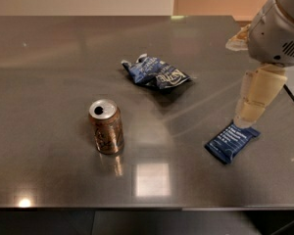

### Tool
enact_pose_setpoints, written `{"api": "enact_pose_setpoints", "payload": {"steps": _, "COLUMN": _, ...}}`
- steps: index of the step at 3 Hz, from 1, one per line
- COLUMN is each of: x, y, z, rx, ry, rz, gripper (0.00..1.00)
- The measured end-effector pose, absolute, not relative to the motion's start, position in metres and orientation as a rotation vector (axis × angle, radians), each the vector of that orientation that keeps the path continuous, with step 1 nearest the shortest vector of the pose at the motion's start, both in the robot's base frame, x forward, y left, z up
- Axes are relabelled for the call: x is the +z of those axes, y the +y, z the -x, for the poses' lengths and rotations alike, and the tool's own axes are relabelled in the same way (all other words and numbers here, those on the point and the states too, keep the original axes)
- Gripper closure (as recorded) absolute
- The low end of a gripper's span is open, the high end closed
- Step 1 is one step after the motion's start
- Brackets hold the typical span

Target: Pick orange can

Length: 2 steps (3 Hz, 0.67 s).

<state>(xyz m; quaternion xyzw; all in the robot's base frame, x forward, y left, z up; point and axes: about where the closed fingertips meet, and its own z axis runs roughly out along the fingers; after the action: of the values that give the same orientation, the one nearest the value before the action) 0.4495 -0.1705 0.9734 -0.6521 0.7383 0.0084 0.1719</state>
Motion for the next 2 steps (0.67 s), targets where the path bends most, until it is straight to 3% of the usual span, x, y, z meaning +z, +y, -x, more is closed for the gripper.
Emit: {"api": "enact_pose_setpoints", "payload": {"steps": 2, "x": 0.959, "y": -0.093, "z": -0.448, "rx": 0.22, "ry": 1.882, "rz": 1.972, "gripper": 0.0}}
